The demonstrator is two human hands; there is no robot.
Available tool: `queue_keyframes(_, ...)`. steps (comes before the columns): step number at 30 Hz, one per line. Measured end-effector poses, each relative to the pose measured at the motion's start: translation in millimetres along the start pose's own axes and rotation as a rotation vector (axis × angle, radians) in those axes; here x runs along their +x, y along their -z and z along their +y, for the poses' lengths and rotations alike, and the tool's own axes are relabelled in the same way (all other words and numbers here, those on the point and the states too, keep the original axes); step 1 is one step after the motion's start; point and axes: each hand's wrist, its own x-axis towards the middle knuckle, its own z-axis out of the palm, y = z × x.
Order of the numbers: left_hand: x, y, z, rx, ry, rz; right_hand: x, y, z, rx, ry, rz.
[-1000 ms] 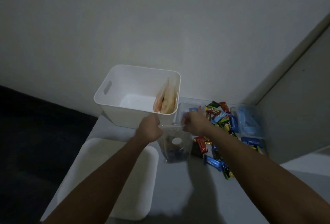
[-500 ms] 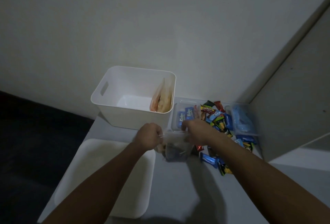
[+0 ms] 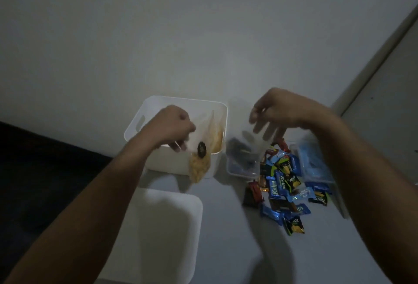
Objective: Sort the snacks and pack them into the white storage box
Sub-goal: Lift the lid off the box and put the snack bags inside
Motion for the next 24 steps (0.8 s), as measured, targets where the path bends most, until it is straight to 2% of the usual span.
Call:
queue_keyframes(5,19.5,35.5,26.0,-0.097,0.022,0.057,12.7,24.3,-39.5,0.228,0.072,0.15)
queue_keyframes(11,56.1,27.8,7.4,-0.131,0.07,0.136,62.2,-11.7,-56.2,0.246,0.064,0.135)
queue_keyframes(18,87.4,-18.2,-47.8,0.019,0.164,0.111,110.5,-75.3,-37.1,0.032,-0.046,0.01)
queue_keyframes(21,95.5,-35.2,-64.7,0.112,0.173,0.011,127.1,-98.1,-23.4,-0.172,-0.042,0.032)
queue_keyframes(24,102.8,-45.6,-73.8,0.238,0.167,-0.077,132.5,-111.9,-17.8,-0.26,-0.089,0.048)
